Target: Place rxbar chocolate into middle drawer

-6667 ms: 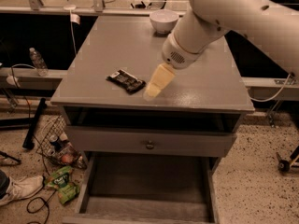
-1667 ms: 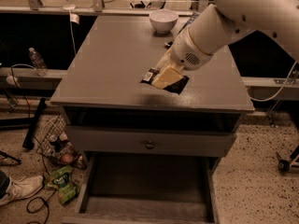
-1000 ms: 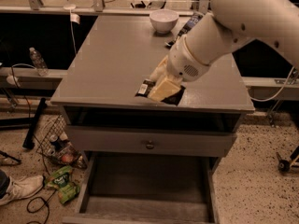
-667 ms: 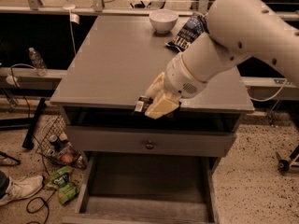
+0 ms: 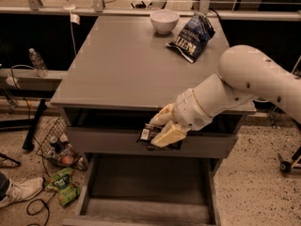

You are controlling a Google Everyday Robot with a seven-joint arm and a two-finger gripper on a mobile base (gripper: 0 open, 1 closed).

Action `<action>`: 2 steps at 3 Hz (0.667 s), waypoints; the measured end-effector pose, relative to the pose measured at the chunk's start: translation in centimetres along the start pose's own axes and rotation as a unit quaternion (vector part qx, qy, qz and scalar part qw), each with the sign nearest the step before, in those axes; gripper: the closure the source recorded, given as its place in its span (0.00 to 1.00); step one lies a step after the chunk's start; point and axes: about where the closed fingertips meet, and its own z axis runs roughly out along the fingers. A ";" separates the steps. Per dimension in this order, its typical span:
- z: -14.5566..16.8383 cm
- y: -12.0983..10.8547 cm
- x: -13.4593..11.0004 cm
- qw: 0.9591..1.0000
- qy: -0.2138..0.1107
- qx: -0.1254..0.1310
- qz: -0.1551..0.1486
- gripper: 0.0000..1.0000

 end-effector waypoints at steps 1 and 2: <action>0.0 0.0 0.0 1.000 0.000 0.000 0.000 1.00; 1.3 1.0 2.4 1.000 -0.024 0.014 0.014 1.00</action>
Offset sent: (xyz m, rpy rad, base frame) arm -0.0281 -0.0347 -0.0840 0.1585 0.0032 -0.1325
